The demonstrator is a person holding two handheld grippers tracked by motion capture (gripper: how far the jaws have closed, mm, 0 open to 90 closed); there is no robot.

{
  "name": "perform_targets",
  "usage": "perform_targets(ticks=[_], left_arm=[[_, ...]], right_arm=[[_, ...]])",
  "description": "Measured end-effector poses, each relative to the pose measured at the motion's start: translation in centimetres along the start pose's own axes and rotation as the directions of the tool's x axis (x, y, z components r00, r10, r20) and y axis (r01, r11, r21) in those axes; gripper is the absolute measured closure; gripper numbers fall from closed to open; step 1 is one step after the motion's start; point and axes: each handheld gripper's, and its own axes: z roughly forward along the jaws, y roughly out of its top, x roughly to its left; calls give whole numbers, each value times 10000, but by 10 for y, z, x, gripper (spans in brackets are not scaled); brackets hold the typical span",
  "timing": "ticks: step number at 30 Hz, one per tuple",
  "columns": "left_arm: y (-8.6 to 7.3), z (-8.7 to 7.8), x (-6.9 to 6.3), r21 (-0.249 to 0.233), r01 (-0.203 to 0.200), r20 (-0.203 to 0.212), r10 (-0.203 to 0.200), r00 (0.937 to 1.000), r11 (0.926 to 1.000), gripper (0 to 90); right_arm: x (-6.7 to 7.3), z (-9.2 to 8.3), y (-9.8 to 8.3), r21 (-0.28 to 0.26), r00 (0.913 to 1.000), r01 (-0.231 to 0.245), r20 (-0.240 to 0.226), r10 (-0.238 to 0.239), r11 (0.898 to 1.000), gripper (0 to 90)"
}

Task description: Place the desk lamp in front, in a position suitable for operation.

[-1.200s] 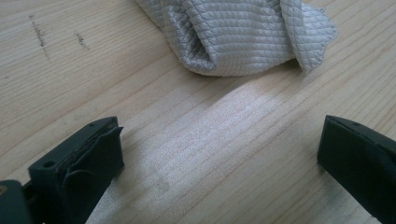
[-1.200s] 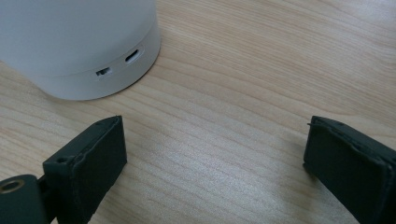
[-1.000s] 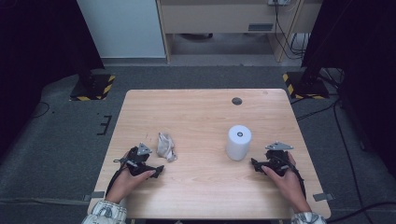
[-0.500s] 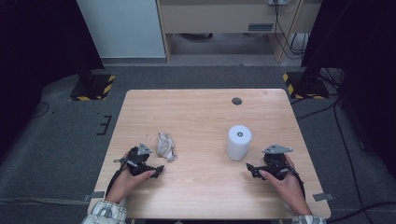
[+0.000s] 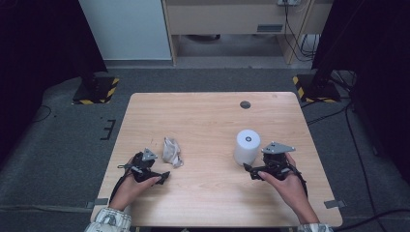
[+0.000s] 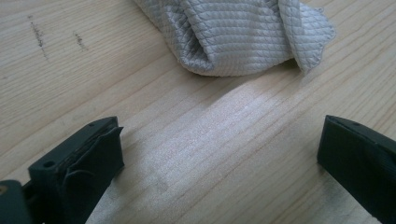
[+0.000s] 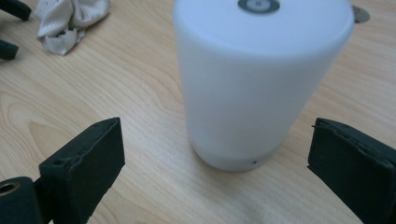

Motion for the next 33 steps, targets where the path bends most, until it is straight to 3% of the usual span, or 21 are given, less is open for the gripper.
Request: perform_targets(ticks=[9, 24, 33], left_arm=[[0, 0, 0, 1, 0, -2, 0, 10000, 10000, 0], [0, 0, 0, -19, -16, 15, 16, 10000, 10000, 0], [0, 0, 0, -19, -34, 31, 34, 10000, 10000, 0]], right_arm=[[-6, 5, 23, -189, 10000, 83, 52, -82, 9998, 38], [-12, 36, 40, -244, 9996, -46, 271, 53, 9997, 27], [-13, 43, 44, -1, 9990, 22, 441, -22, 10000, 87]])
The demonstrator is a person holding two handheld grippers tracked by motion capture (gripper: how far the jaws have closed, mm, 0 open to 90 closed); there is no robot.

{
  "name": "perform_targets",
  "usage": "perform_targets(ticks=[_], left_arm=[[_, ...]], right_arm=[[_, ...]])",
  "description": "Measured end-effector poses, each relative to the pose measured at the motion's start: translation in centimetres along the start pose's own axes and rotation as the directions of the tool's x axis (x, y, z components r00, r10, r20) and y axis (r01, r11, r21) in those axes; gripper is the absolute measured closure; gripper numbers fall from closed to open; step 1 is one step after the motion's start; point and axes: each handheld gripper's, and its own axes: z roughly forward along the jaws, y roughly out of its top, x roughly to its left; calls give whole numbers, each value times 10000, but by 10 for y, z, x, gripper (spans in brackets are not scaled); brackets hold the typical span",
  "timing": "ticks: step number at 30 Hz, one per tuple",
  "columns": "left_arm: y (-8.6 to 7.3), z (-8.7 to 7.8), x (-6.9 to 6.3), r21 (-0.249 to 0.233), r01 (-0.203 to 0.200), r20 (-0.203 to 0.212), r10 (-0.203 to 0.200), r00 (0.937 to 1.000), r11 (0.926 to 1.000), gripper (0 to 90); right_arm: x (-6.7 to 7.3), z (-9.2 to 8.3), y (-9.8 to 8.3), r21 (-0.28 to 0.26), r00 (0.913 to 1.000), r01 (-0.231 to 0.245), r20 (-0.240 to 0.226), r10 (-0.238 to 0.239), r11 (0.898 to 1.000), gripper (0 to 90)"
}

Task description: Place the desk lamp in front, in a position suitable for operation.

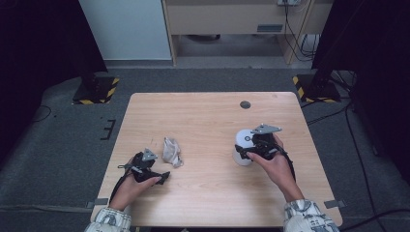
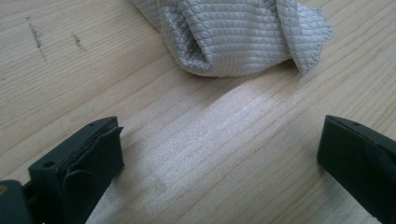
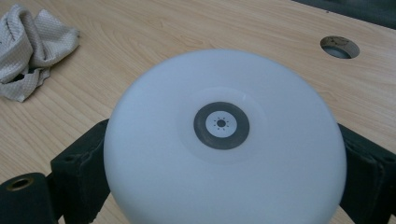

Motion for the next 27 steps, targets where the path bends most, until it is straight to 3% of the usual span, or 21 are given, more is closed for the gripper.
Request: perform_targets(ticks=[4, 12, 22, 27], left_arm=[[0, 0, 0, 1, 7, -4, -7, 10000, 10000, 0], [0, 0, 0, 5, 1, 0, -1, 10000, 10000, 0], [0, 0, 0, 4, 7, -6, -7, 10000, 10000, 0], [0, 0, 0, -1, -5, 11, 5, 10000, 10000, 0]], right_arm=[[3, -4, 1, 83, 9999, -106, -96, 107, 9999, 90], [19, -16, 5, -61, 9992, 271, -304, -273, 9996, 90], [59, -23, 4, -30, 9880, 1320, -810, -1318, 9912, 90], [72, -20, -1, 93, 9843, 1474, -992, -1457, 9890, 90]])
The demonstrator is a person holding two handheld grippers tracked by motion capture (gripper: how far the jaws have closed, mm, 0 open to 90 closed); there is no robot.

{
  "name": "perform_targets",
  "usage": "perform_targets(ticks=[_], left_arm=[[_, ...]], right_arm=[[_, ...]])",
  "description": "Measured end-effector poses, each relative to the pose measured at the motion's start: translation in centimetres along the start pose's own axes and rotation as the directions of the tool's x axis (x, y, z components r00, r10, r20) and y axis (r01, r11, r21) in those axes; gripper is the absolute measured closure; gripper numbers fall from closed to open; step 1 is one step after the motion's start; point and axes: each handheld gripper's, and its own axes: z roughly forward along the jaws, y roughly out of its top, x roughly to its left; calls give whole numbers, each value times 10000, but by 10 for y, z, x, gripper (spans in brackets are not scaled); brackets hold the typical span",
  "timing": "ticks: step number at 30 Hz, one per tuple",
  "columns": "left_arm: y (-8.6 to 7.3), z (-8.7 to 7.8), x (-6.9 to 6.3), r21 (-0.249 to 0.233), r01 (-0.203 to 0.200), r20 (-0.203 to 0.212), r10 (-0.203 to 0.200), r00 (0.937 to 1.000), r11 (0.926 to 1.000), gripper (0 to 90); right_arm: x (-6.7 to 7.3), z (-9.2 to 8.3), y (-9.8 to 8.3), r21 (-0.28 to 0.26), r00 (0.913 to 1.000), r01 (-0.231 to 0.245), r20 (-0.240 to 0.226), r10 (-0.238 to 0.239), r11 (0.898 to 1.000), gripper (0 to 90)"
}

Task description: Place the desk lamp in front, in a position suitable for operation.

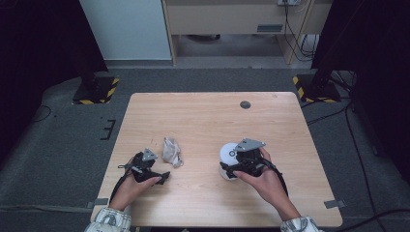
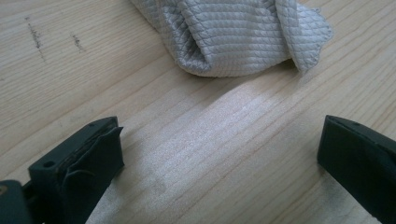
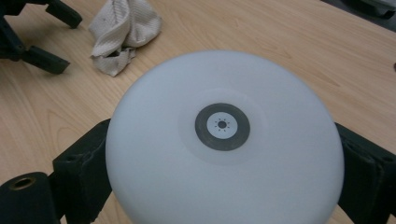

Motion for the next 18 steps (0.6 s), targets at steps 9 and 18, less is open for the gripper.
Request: perform_targets(ticks=[9, 18], left_arm=[[0, 0, 0, 11, 11, -7, -11, 10000, 10000, 0], [0, 0, 0, 1, -11, 6, 11, 10000, 10000, 0]], right_arm=[[15, 6, 2, -2, 9994, 176, -308, -176, 9998, 90], [15, 12, 1, 46, 9995, 94, -306, -93, 9999, 90]])
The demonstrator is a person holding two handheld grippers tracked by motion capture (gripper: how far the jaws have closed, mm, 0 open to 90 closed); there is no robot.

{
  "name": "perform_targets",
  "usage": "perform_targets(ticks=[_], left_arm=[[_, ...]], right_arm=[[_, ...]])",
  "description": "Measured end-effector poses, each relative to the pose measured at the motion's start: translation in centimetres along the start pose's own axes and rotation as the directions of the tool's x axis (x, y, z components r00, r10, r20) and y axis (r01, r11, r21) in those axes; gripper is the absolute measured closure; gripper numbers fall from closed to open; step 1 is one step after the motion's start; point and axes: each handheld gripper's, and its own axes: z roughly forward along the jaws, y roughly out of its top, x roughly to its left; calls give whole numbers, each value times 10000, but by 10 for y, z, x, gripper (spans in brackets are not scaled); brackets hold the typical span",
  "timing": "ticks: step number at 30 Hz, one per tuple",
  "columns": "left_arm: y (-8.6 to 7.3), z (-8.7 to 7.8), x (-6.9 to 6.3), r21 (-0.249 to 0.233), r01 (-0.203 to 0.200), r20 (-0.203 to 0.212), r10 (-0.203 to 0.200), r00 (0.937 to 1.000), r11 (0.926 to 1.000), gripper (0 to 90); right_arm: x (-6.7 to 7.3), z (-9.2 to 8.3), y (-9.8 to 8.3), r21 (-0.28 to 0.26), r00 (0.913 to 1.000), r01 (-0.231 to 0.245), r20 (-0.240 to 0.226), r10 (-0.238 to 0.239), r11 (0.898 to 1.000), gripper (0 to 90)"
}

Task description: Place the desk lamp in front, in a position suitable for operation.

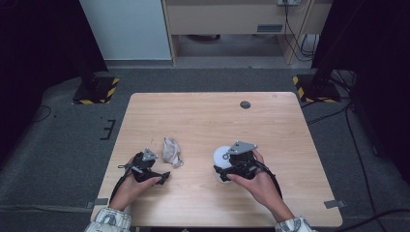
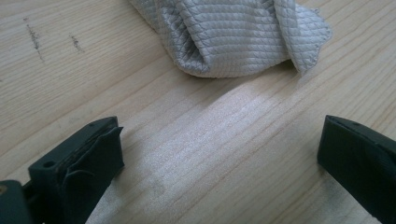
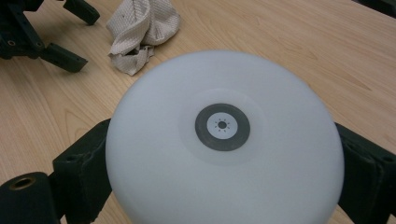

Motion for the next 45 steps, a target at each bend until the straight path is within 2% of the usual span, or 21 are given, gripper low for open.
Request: perform_targets(ticks=[5, 7, 11, 16, 19, 21, 24, 28, 29, 32, 33, 34, 36, 37, 38, 39, 40, 41, 43, 44, 45], left_arm=[[0, 0, 0, -4, -7, 5, 7, 10000, 10000, 0], [0, 0, 0, -10, -11, 6, 11, 10000, 10000, 0], [0, 0, 0, -13, -11, 4, 11, 10000, 10000, 0], [0, 0, 0, -8, -14, 7, 14, 10000, 10000, 0], [0, 0, 0, -10, -10, 7, 10, 10000, 10000, 0], [0, 0, 0, -7, -7, 5, 7, 10000, 10000, 0], [0, 0, 0, 0, -22, 12, 22, 10000, 10000, 0], [0, 0, -1, 27, -78, 46, 78, 10000, 10000, 0], [1, -1, -1, 52, -143, 105, 142, 9998, 9999, 5], [3, -4, -2, 23, -467, 46, 467, 9989, 9989, 46], [3, -4, -2, 23, -467, 46, 467, 9989, 9989, 46], [5, -8, -2, -119, -471, 54, 471, 9989, 9988, 49], [5, -10, -2, -284, -410, 35, 411, 9991, 9988, 61], [7, -15, -2, -516, -426, -95, 422, 9991, 9978, 61], [8, -20, -1, -779, -545, -253, 526, 9983, 9955, 85], [10, -24, -2, -1036, -532, -306, 503, 9983, 9932, 96], [10, -24, -2, -1036, -532, -306, 503, 9983, 9932, 106], [13, -30, -2, -1806, -538, -217, 507, 9985, 9821, 120], [17, -35, -4, -2319, -669, -313, 613, 9976, 9704, 153], [17, -35, -4, -2319, -669, -313, 613, 9976, 9704, 202], [19, -38, -7, -2523, -976, -357, 916, 9952, 9627, 267]], right_arm=[[1, 1, -3, -175, 10000, -4, -99, 2, 9998, 80], [-1, 2, -4, -14, 9998, -80, -190, 80, 10000, 34], [-3, -1, -6, 22, 9992, -140, -370, 141, 9999, 40], [-5, -10, -16, 127, 9994, 110, -334, -106, 9999, 41], [-9, -19, -31, 350, 9994, 284, -201, -277, 9990, 41], [-11, -23, -38, 346, 9994, 181, -289, -171, 9992, 41], [-14, -27, -49, 431, 9997, 205, -168, -198, 9989, 43], [-19, -28, -60, 426, 10000, 32, -82, -28, 9991, 46], [-26, -30, -68, 452, 9998, -198, -11, 199, 9988, 65], [-32, -32, -75, 450, 9985, -540, 66, 537, 9975, 107], [-32, -32, -75, 450, 9985, -540, 66, 537, 9975, 107], [-35, -31, -79, 489, 9975, -701, 117, 696, 9963, 178], [-36, -31, -81, 542, 9975, -694, 151, 687, 9961, 183], [-37, -30, -82, 683, 9976, -682, 186, 670, 9953, 201], [-41, -29, -85, 767, 9970, -743, 283, 723, 9943, 269], [-42, -29, -86, 807, 9963, -814, 347, 788, 9934, 282], [-42, -29, -86, 807, 9963, -814, 347, 788, 9934, 282], [-44, -29, -87, 802, 9950, -900, 507, 861, 9927, 344], [-47, -30, -88, 853, 9942, -978, 533, 934, 9915, 383], [-47, -30, -88, 853, 9942, -978, 533, 934, 9915, 383], [-49, -31, -90, 834, 9934, -1017, 609, 968, 9913, 445]])
